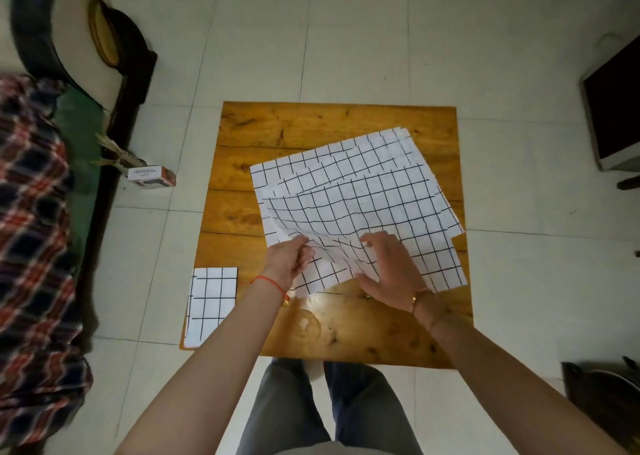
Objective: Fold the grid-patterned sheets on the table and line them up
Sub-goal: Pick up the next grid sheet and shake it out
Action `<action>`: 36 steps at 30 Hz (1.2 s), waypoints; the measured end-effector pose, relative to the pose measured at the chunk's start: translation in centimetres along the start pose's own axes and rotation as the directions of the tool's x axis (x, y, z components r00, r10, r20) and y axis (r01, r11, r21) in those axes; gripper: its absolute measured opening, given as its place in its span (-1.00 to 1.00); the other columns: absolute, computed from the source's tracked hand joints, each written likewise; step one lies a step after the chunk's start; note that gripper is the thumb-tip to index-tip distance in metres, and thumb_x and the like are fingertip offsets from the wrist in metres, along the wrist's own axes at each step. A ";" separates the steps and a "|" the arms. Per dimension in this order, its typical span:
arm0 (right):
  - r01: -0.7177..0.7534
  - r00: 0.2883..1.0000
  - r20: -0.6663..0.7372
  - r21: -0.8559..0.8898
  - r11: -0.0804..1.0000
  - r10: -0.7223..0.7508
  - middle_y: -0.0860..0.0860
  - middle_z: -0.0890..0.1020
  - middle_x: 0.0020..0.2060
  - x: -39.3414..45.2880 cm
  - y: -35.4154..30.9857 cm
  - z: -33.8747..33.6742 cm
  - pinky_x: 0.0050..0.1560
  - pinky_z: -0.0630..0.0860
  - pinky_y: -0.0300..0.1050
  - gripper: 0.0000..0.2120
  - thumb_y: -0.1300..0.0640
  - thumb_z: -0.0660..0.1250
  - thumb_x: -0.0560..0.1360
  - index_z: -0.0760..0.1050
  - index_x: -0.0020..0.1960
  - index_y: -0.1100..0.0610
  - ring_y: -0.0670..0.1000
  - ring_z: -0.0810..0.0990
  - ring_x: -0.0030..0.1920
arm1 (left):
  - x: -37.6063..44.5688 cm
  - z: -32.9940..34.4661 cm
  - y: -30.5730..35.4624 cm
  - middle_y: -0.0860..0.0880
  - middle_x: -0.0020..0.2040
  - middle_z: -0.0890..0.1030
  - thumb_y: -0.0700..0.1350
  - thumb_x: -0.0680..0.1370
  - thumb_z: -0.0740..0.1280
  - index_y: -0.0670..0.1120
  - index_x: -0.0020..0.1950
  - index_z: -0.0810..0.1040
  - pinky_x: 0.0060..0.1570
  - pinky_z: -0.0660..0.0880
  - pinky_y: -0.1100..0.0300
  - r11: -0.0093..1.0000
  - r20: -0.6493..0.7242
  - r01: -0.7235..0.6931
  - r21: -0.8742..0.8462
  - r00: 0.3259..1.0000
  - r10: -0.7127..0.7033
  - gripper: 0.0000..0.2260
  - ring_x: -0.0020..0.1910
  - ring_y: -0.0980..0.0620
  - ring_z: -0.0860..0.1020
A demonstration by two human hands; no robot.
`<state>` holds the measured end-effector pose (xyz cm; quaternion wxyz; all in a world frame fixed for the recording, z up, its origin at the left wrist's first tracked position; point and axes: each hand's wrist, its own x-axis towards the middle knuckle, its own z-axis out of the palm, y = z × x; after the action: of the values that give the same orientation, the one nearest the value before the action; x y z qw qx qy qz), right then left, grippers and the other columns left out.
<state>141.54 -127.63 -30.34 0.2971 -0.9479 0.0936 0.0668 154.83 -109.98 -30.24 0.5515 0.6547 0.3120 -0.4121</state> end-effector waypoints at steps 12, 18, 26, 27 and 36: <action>0.203 0.924 -0.304 -0.120 0.972 -0.231 -0.04 0.56 -0.24 2.0 -5.9 -4.8 -0.13 0.44 -0.14 -0.82 0.10 0.18 0.57 0.52 -0.10 0.12 -0.01 0.44 -0.18 | -7.4 1.3 1.0 -0.06 -0.03 0.55 -0.23 0.52 0.22 -0.12 0.16 0.40 -0.05 0.52 0.06 0.635 -0.056 -0.626 0.452 0.690 0.721 -0.79 -0.06 -0.08 0.56; 0.227 0.933 -0.261 -0.106 0.968 -0.247 0.01 0.57 -0.25 2.6 -7.1 -9.0 -0.15 0.36 -0.21 -0.77 0.08 0.17 0.55 0.53 -0.12 0.16 0.02 0.46 -0.20 | -8.3 -1.3 3.3 -0.04 0.17 0.39 -0.15 0.47 0.35 0.09 0.29 0.48 0.08 0.42 0.04 -0.124 0.404 -0.591 0.797 0.369 0.837 -0.61 0.09 -0.04 0.36; 0.210 0.953 -0.223 -0.008 0.978 -0.207 -0.04 0.62 -0.17 2.8 -9.4 -13.6 -0.09 0.44 -0.13 -0.88 0.09 0.33 0.52 0.60 -0.02 0.11 -0.07 0.45 -0.10 | -10.9 -1.4 8.3 -0.01 0.16 0.43 -0.01 0.45 0.43 0.08 0.18 0.57 0.09 0.39 0.06 -0.267 0.501 -0.604 0.751 0.258 0.826 -0.70 0.14 -0.04 0.33; 0.205 0.952 -0.236 0.009 0.979 -0.197 -0.06 0.62 -0.18 2.8 -9.8 -14.2 -0.09 0.42 -0.17 -0.86 0.06 0.32 0.53 0.61 -0.03 0.09 -0.09 0.44 -0.11 | -11.2 -1.4 8.9 -0.01 0.15 0.45 0.02 0.47 0.42 0.06 0.14 0.60 0.09 0.39 0.04 -0.290 0.520 -0.599 0.747 0.253 0.816 -0.75 0.14 -0.05 0.34; 0.116 0.874 -0.483 0.114 0.987 -0.047 -0.16 0.51 -0.41 1.2 -11.2 -21.4 -0.19 0.31 -0.21 -0.80 0.13 0.32 0.52 0.57 -0.27 0.13 -0.04 0.45 -0.27 | -13.7 -4.7 13.5 -0.03 0.07 0.64 0.13 0.50 0.36 -0.08 0.15 0.62 0.12 0.34 0.01 -0.312 0.567 -0.627 0.714 0.257 0.782 -0.65 0.13 -0.10 0.50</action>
<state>146.71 -131.08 -6.91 0.3325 -0.9150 0.1286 -0.1889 161.06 -107.42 -11.63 0.1957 0.8965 -0.3966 -0.0268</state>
